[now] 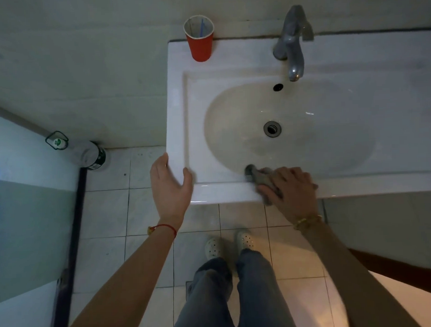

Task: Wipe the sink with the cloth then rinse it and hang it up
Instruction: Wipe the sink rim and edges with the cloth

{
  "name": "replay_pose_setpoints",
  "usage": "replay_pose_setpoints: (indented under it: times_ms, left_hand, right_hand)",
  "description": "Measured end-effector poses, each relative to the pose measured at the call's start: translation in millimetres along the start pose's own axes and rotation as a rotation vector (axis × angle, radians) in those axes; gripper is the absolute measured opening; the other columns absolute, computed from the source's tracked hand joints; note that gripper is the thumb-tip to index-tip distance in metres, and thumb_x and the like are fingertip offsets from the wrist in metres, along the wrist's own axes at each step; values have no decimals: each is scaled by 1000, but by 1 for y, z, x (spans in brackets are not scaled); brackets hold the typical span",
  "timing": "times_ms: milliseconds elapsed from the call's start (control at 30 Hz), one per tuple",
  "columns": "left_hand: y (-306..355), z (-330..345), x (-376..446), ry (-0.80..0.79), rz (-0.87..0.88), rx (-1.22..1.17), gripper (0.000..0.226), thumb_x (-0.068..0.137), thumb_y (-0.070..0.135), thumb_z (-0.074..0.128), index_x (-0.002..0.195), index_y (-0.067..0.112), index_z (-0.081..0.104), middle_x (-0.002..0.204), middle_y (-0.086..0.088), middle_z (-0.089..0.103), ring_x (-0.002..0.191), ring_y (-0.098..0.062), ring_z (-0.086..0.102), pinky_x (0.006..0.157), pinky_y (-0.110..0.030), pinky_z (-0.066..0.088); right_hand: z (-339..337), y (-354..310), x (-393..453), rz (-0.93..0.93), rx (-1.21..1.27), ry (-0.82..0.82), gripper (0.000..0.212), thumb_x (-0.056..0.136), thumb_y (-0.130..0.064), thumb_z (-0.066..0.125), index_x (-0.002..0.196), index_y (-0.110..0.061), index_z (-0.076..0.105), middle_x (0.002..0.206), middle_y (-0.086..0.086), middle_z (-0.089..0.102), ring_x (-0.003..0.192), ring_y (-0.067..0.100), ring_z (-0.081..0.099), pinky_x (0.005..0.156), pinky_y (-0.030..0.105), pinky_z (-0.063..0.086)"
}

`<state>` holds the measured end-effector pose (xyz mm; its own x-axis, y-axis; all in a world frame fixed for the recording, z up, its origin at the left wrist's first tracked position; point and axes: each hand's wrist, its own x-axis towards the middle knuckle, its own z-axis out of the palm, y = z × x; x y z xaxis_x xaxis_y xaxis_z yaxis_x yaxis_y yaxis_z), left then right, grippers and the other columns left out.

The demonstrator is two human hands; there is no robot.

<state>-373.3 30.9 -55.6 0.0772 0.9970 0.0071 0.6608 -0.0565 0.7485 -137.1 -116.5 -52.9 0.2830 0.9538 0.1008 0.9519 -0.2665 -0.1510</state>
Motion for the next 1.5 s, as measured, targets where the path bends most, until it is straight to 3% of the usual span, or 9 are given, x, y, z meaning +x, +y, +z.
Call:
replay_pose_setpoints:
  times_ms: [167,367,500,633,767,967,1167,1367,1500]
  left_hand:
    - [7,-7,7,-23,7,58,57,92,30,62,142,11,43,143,-4,47,134,-19,43,111,-45,43]
    - [42,15,86,-22,217,165,58,95,33,60,145,9,43,146,-7,45,136,-20,41,116,-31,33]
    - [64,54,150,-13,255,256,61,93,34,61,143,3,45,144,-14,47,134,-28,44,116,-38,35]
    - [64,77,178,19,230,317,61,91,34,62,140,1,45,143,-16,46,132,-32,44,113,-44,39]
    - [60,81,181,27,237,334,54,92,27,61,137,1,46,142,-15,45,133,-31,43,113,-40,39]
    - [61,82,182,18,200,300,52,93,20,59,139,1,46,144,-14,43,134,-28,42,115,-37,37]
    - [64,81,182,10,183,284,52,93,21,59,141,3,45,145,-11,40,135,-26,42,114,-38,39]
    - [64,81,183,6,176,277,54,93,20,60,141,3,45,146,-11,40,136,-25,40,116,-32,35]
    - [62,81,182,-1,184,263,54,92,20,61,141,3,44,146,-11,40,136,-25,40,116,-33,36]
  right_hand:
    - [3,12,15,37,120,93,53,97,-53,36,96,-10,67,93,8,63,83,29,54,72,37,42]
    - [7,7,162,53,214,273,40,97,-40,45,115,-9,62,107,15,59,89,32,50,79,40,42]
    - [23,2,275,64,42,387,43,96,-44,43,122,-13,59,109,16,61,93,30,47,76,39,48]
    - [51,3,349,76,-129,301,53,92,-50,34,127,-19,60,109,11,64,91,26,51,72,35,51]
    - [66,33,351,-20,-186,226,50,98,-49,33,135,-19,50,119,13,60,88,29,57,72,34,48]
    - [51,50,340,288,-41,198,45,99,-36,38,131,-8,53,129,21,53,105,41,54,90,46,44]
    - [63,19,363,-153,-123,228,47,95,-41,38,129,-15,56,123,15,60,88,31,58,71,33,47]
    - [59,58,335,211,-82,313,43,97,-35,39,115,-4,61,120,21,56,96,34,44,77,40,48]
    - [63,3,355,24,-81,288,37,90,-28,61,118,-6,59,118,22,60,86,36,59,72,37,50]
